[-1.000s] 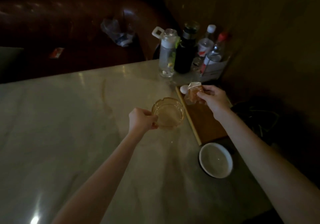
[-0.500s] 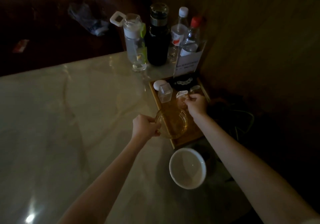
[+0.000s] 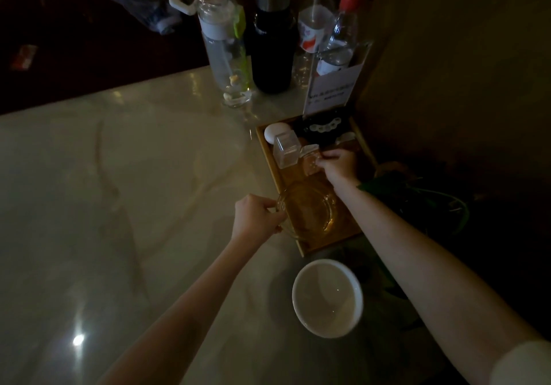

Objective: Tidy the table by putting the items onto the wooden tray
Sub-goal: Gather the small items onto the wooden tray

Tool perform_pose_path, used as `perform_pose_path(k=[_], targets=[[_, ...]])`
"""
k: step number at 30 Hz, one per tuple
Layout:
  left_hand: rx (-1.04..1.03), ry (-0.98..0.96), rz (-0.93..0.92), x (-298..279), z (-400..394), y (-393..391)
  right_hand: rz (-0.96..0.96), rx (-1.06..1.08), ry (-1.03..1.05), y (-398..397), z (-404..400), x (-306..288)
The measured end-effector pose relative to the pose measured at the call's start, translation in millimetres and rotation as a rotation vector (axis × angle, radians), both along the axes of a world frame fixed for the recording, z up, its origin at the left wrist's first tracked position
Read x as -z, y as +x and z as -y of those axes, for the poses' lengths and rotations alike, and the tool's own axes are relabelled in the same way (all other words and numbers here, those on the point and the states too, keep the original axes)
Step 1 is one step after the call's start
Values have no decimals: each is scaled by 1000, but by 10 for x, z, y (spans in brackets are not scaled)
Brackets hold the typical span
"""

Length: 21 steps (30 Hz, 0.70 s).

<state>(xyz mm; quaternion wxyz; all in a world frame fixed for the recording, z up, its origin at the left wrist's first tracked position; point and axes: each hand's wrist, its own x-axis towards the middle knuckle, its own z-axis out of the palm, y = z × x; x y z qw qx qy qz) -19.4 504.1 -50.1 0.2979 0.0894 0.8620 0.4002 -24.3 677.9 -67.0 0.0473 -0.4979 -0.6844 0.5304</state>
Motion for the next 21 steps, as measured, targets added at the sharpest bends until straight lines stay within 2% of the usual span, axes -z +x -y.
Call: perform_pose_path(k=[7, 14, 18, 21], targets=[[5, -5, -24, 5, -26, 1, 9, -83, 163, -83, -38, 84], [33, -32, -101, 17, -99, -5, 12, -147, 195, -56, -62, 87], [57, -61, -126, 31, -134, -5, -32, -158, 181, 110, -93, -2], [73, -75, -138, 36, -156, -10, -63, -223, 74, 280, -35, -123]])
